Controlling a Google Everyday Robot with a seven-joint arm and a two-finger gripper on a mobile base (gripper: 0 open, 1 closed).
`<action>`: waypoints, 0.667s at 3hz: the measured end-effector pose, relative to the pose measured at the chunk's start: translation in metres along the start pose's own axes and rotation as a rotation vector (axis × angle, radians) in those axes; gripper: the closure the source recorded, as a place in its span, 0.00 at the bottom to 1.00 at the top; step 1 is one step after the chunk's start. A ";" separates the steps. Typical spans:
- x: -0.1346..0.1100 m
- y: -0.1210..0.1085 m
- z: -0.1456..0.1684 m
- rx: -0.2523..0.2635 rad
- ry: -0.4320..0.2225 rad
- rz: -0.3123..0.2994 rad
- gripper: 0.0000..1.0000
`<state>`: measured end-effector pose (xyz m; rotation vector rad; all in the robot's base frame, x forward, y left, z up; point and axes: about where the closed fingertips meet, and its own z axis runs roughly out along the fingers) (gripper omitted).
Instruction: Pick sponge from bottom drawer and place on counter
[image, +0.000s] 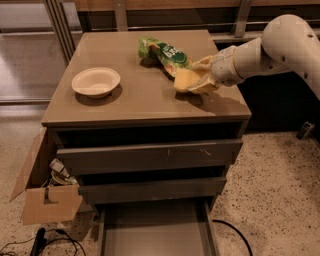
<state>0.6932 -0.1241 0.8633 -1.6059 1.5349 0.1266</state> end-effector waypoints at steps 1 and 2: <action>0.000 0.000 0.000 0.000 0.000 0.000 0.08; 0.000 0.000 0.000 0.000 0.000 0.000 0.00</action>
Offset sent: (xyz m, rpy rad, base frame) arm 0.0000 0.0000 0.0000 0.0000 0.0000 0.0000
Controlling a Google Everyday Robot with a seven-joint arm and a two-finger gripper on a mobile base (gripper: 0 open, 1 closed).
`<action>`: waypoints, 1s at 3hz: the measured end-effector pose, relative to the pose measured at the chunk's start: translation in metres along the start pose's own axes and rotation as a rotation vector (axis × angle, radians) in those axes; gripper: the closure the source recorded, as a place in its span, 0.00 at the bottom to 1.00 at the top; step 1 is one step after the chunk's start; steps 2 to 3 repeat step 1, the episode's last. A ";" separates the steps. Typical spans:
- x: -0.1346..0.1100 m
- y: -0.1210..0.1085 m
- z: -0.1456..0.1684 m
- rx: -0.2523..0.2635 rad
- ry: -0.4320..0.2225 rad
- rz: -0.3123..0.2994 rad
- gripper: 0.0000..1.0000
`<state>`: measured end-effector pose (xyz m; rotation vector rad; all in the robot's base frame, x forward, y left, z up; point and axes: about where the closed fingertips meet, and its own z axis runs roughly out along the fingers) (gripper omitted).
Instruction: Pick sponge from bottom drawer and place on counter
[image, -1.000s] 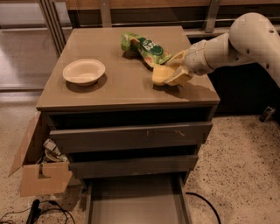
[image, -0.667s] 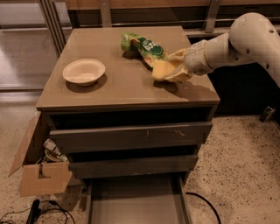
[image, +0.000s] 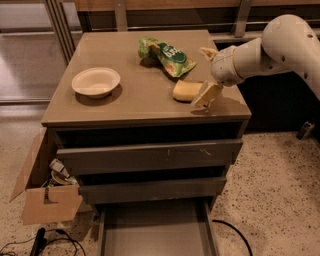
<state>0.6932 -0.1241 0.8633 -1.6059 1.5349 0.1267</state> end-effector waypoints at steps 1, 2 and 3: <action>0.000 0.000 0.000 0.000 0.000 0.000 0.00; 0.000 0.000 0.000 0.000 0.000 0.000 0.00; 0.000 0.000 0.000 0.000 0.000 0.000 0.00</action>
Offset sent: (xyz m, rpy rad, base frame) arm 0.0000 0.0000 0.0000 0.0000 0.0000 0.0000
